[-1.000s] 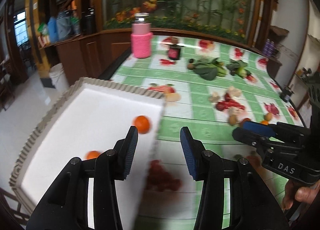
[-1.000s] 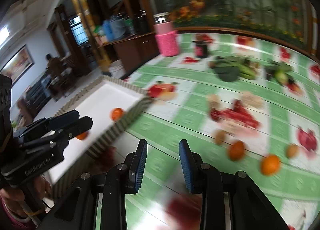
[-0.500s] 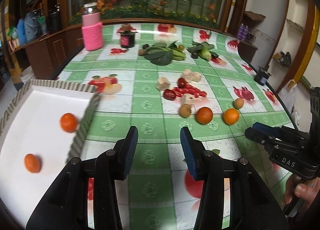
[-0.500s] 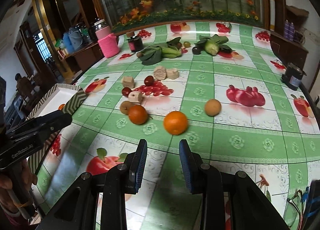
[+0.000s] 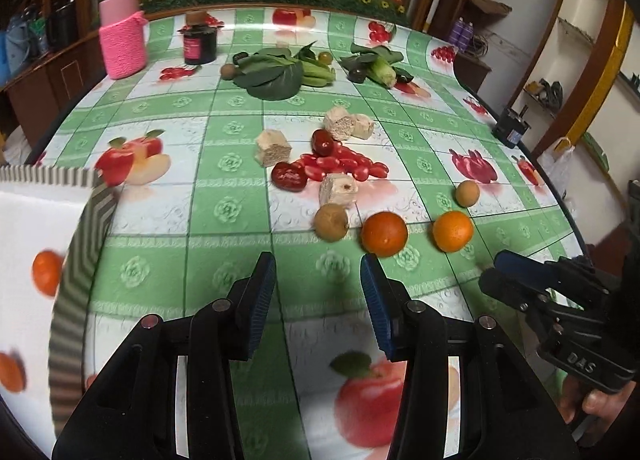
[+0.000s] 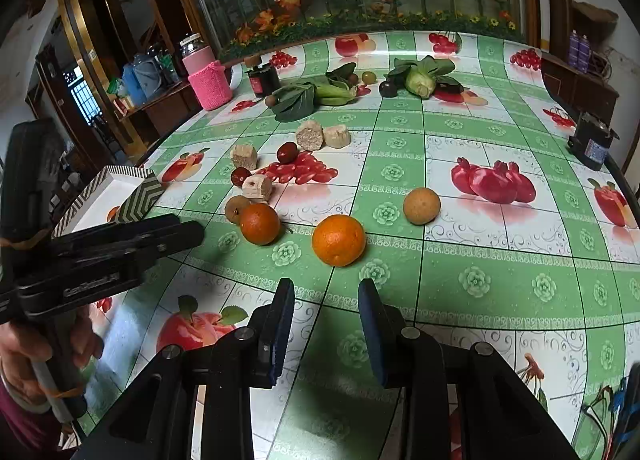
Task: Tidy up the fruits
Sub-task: 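Grasp a brown kiwi with the left tool while the right tool grasps an orange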
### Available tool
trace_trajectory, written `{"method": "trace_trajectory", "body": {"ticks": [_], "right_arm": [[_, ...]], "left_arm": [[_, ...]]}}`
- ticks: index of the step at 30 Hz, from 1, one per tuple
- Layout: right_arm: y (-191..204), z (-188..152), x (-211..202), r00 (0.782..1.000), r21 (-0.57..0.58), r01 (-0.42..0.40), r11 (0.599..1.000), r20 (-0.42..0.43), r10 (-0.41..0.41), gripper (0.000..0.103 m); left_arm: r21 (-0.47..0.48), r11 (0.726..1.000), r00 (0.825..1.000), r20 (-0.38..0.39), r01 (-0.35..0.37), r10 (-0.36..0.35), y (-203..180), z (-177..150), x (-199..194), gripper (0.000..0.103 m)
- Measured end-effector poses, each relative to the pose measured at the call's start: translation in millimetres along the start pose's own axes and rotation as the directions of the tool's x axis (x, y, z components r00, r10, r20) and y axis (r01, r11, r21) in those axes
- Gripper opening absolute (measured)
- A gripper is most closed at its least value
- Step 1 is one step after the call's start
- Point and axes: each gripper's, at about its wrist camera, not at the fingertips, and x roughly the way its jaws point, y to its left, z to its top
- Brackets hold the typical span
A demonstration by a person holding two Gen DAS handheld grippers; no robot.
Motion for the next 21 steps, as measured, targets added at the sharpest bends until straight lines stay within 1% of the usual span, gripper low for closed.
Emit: {"method": "trace_trajectory", "body": {"ticks": [10, 21], "right_arm": [[-6.0, 6.4, 6.9, 1.000, 0.005, -0.010, 1.000, -0.005, 0.010, 0.032], [-4.9, 10.5, 21.5, 0.999, -0.009, -0.014, 1.000, -0.032, 0.013, 0.032]], "left_arm": [[0.020, 1.000, 0.999, -0.048, -0.010, 0.011, -0.8, 11.6, 28.7, 0.043], [0.032, 0.999, 0.999, -0.045, -0.005, 0.006, -5.0, 20.0, 40.7, 0.042]]}}
